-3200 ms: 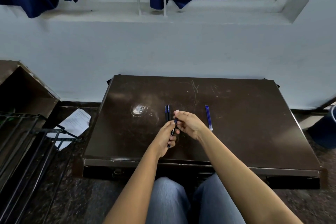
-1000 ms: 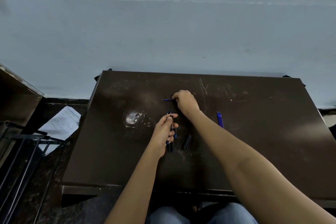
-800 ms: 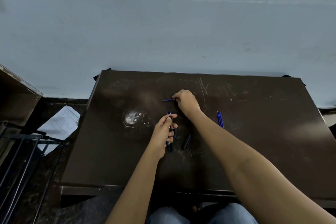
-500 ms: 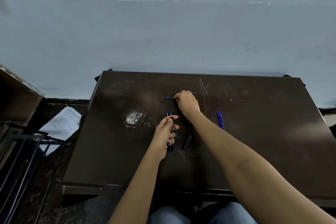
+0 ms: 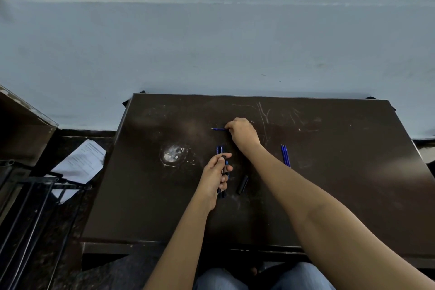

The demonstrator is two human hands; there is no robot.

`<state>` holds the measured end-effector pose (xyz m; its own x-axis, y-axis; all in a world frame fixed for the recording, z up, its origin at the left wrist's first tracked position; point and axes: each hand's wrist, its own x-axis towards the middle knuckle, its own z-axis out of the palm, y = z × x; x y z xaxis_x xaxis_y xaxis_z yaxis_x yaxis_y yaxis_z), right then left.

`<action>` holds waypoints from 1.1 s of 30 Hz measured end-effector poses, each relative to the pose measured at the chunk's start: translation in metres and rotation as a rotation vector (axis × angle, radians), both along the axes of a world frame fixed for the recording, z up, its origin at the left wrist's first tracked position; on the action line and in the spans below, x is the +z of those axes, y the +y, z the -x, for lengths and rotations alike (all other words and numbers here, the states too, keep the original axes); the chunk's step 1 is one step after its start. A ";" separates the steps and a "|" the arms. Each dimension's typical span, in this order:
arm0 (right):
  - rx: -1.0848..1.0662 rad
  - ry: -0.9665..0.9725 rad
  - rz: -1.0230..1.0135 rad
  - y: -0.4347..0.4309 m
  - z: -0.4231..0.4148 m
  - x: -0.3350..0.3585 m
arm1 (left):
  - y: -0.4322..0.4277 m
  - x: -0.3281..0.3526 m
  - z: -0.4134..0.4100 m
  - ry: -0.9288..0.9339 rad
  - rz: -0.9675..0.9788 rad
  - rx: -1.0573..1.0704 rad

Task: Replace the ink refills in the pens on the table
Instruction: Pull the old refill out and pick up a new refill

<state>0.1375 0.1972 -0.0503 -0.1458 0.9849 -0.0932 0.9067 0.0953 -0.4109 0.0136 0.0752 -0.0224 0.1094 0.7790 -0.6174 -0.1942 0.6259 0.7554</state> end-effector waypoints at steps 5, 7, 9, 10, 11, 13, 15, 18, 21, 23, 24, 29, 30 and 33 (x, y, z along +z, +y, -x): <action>-0.029 0.056 -0.005 -0.002 -0.001 0.001 | -0.001 0.001 -0.003 -0.001 -0.005 0.004; -0.079 0.111 -0.023 -0.006 -0.003 0.004 | 0.000 0.002 -0.003 0.000 -0.011 0.007; -0.166 0.171 -0.061 -0.013 -0.009 0.010 | -0.002 0.003 -0.004 -0.006 -0.009 0.012; -0.228 0.209 -0.088 -0.018 -0.013 0.013 | -0.003 0.004 -0.005 -0.010 -0.008 0.013; -0.298 0.253 -0.115 -0.023 -0.019 0.016 | -0.004 0.004 -0.006 -0.013 -0.008 0.013; -0.437 0.336 -0.161 -0.036 -0.035 0.022 | -0.008 0.005 -0.007 -0.013 -0.006 0.012; -0.573 0.362 -0.178 -0.054 -0.056 0.027 | -0.014 0.009 -0.008 -0.004 0.000 0.008; -0.745 0.310 -0.042 -0.085 -0.088 0.031 | -0.020 0.015 -0.011 0.006 0.011 0.004; -0.814 0.232 0.265 -0.109 -0.103 0.032 | -0.026 0.022 -0.015 0.010 0.012 0.001; -0.796 0.153 0.380 -0.116 -0.103 0.032 | -0.031 0.027 -0.020 0.007 0.009 -0.003; -0.786 0.123 0.399 -0.118 -0.101 0.033 | -0.034 0.029 -0.022 0.006 0.007 -0.005; -0.806 0.093 0.431 -0.119 -0.098 0.036 | -0.046 0.035 -0.027 0.013 0.019 -0.008; -0.816 0.110 0.445 -0.120 -0.099 0.038 | -0.048 0.037 -0.027 0.019 0.025 -0.010; -0.845 0.207 0.469 -0.120 -0.105 0.038 | -0.053 0.041 -0.026 0.031 0.032 -0.010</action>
